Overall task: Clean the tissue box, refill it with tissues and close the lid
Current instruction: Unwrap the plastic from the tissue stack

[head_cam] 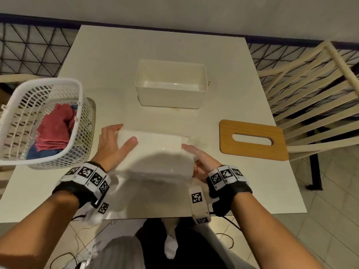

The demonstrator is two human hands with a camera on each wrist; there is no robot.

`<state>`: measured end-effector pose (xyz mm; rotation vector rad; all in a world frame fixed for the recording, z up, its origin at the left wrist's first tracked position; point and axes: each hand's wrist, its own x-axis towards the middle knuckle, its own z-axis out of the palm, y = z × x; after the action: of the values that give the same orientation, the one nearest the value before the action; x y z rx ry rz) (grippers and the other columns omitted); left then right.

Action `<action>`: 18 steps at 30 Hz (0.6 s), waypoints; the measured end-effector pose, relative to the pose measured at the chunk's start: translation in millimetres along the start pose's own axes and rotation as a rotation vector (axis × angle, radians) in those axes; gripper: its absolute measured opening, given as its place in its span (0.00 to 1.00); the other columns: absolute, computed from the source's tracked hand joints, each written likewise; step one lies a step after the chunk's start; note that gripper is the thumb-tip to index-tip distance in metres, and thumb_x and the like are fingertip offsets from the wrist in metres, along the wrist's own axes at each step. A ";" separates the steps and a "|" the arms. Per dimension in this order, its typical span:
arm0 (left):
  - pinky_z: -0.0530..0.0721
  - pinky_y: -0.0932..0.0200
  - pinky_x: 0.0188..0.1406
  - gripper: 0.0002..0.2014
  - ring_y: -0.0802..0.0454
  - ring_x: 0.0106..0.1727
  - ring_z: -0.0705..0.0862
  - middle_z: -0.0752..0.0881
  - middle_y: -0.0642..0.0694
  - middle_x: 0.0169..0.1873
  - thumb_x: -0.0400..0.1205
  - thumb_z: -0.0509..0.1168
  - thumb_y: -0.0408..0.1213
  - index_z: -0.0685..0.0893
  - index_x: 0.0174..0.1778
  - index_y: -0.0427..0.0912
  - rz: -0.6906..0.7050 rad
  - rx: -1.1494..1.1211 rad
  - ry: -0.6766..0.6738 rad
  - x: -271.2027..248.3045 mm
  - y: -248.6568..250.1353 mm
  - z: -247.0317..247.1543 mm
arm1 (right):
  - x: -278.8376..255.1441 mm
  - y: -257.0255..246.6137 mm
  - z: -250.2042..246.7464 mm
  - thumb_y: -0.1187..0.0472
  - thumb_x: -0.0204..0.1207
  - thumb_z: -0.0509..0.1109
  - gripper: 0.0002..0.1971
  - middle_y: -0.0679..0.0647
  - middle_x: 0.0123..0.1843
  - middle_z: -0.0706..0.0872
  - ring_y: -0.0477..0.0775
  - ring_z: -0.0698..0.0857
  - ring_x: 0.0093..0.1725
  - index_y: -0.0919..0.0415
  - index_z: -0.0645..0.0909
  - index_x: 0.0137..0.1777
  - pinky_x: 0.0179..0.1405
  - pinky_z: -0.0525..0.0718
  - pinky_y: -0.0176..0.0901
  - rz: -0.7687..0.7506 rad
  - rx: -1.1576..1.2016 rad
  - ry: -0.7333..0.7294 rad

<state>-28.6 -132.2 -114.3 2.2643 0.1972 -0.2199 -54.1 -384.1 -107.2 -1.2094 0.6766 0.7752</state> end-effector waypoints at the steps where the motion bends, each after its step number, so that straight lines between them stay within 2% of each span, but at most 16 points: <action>1: 0.56 0.45 0.79 0.53 0.47 0.79 0.56 0.57 0.47 0.76 0.62 0.60 0.74 0.56 0.77 0.46 0.086 0.185 -0.073 -6.2 -3.1 -6.0 | 0.1 -0.2 -0.1 0.44 0.67 0.73 0.12 0.52 0.18 0.68 0.49 0.73 0.20 0.53 0.86 0.36 0.33 0.82 0.38 -0.012 -0.010 -0.010; 2: 0.52 0.43 0.80 0.64 0.47 0.81 0.51 0.52 0.47 0.80 0.53 0.57 0.82 0.51 0.80 0.45 0.163 0.345 -0.134 -11.1 -6.6 -11.0 | 1.2 0.1 -1.1 0.44 0.69 0.71 0.13 0.50 0.15 0.67 0.47 0.71 0.17 0.54 0.85 0.40 0.35 0.81 0.39 -0.024 -0.012 -0.024; 3: 0.47 0.43 0.82 0.71 0.47 0.83 0.45 0.45 0.48 0.82 0.47 0.56 0.84 0.46 0.81 0.45 0.213 0.458 -0.197 -14.7 -9.2 -14.9 | 3.0 1.0 -2.4 0.43 0.69 0.70 0.15 0.48 0.13 0.68 0.47 0.69 0.15 0.55 0.84 0.45 0.40 0.80 0.41 -0.030 -0.013 -0.023; 4: 0.42 0.46 0.82 0.74 0.49 0.83 0.39 0.38 0.50 0.82 0.45 0.60 0.83 0.42 0.81 0.45 0.239 0.519 -0.260 -16.5 -13.3 -17.2 | 4.6 2.1 -3.8 0.42 0.69 0.70 0.17 0.47 0.12 0.68 0.46 0.68 0.14 0.56 0.82 0.47 0.44 0.78 0.44 -0.037 -0.019 -0.014; 6: 0.39 0.53 0.81 0.71 0.55 0.81 0.34 0.33 0.55 0.79 0.52 0.74 0.69 0.37 0.81 0.45 0.259 0.550 -0.360 -17.7 -20.8 -18.2 | 7.4 2.7 -3.4 0.40 0.70 0.68 0.17 0.47 0.11 0.66 0.48 0.64 0.14 0.56 0.79 0.39 0.39 0.73 0.43 -0.054 -0.042 -0.008; 8: 0.47 0.55 0.83 0.64 0.53 0.83 0.42 0.38 0.49 0.81 0.63 0.79 0.50 0.37 0.81 0.42 0.235 0.488 -0.356 -16.1 -28.3 -16.8 | 7.9 -1.1 0.3 0.40 0.72 0.65 0.19 0.48 0.10 0.66 0.50 0.62 0.16 0.56 0.75 0.31 0.31 0.70 0.41 -0.051 -0.082 0.023; 9: 0.51 0.56 0.82 0.60 0.50 0.84 0.48 0.44 0.45 0.83 0.66 0.79 0.43 0.38 0.81 0.42 0.196 0.427 -0.336 -14.2 -31.0 -15.9 | 9.9 -2.6 1.4 0.40 0.73 0.65 0.19 0.49 0.10 0.68 0.51 0.65 0.16 0.56 0.75 0.32 0.29 0.72 0.40 -0.052 -0.091 0.044; 10: 0.55 0.57 0.80 0.57 0.47 0.83 0.54 0.48 0.42 0.83 0.69 0.77 0.39 0.39 0.81 0.41 0.146 0.365 -0.324 -13.1 -32.2 -15.4 | 12.5 -3.1 1.0 0.41 0.73 0.65 0.18 0.50 0.13 0.74 0.51 0.71 0.15 0.56 0.77 0.37 0.29 0.76 0.39 -0.059 -0.078 0.064; 11: 0.58 0.57 0.78 0.54 0.45 0.82 0.59 0.52 0.40 0.82 0.71 0.75 0.37 0.40 0.81 0.42 0.104 0.319 -0.323 -12.6 -33.1 -14.4 | 13.5 -2.8 0.6 0.41 0.72 0.67 0.18 0.53 0.21 0.83 0.51 0.79 0.20 0.57 0.79 0.44 0.31 0.82 0.39 -0.077 -0.059 0.086; 12: 0.61 0.56 0.77 0.50 0.43 0.80 0.63 0.56 0.39 0.82 0.74 0.73 0.36 0.42 0.81 0.42 0.075 0.306 -0.323 -13.4 -33.9 -12.5 | 17.0 -1.1 -3.5 0.41 0.70 0.69 0.21 0.56 0.32 0.87 0.51 0.85 0.27 0.58 0.80 0.52 0.35 0.86 0.41 -0.092 -0.052 0.106; 13: 0.65 0.54 0.75 0.45 0.41 0.78 0.68 0.62 0.37 0.80 0.76 0.70 0.37 0.46 0.81 0.42 0.064 0.322 -0.310 -14.1 -35.5 -10.0 | 18.6 0.5 -6.9 0.41 0.69 0.70 0.24 0.56 0.36 0.88 0.51 0.86 0.30 0.58 0.80 0.56 0.34 0.87 0.42 -0.104 -0.047 0.129; 15: 0.73 0.51 0.69 0.35 0.38 0.70 0.77 0.73 0.35 0.73 0.80 0.65 0.40 0.55 0.80 0.41 0.057 0.389 -0.276 -15.5 -37.7 -5.4 | 18.9 4.4 -12.1 0.44 0.72 0.68 0.20 0.53 0.26 0.85 0.49 0.83 0.21 0.59 0.80 0.55 0.24 0.83 0.37 -0.128 0.009 0.115; 16: 0.74 0.51 0.67 0.33 0.37 0.68 0.78 0.75 0.35 0.71 0.80 0.65 0.41 0.58 0.79 0.41 0.045 0.415 -0.263 -15.4 -37.0 -4.2 | 19.5 6.4 -14.0 0.44 0.72 0.68 0.19 0.53 0.27 0.84 0.51 0.81 0.22 0.58 0.81 0.54 0.27 0.83 0.39 -0.114 0.037 0.098; 18: 0.74 0.51 0.64 0.32 0.37 0.67 0.78 0.76 0.34 0.69 0.80 0.65 0.43 0.62 0.77 0.38 0.013 0.466 -0.253 -13.1 -35.3 -3.7 | 17.3 7.2 -13.2 0.43 0.69 0.70 0.20 0.59 0.43 0.86 0.59 0.83 0.38 0.55 0.82 0.55 0.43 0.83 0.49 -0.072 0.040 0.047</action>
<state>-48.5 -107.7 -135.0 2.6647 -0.0061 -0.5933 -50.7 -393.0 -128.1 -1.2120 0.6805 0.6724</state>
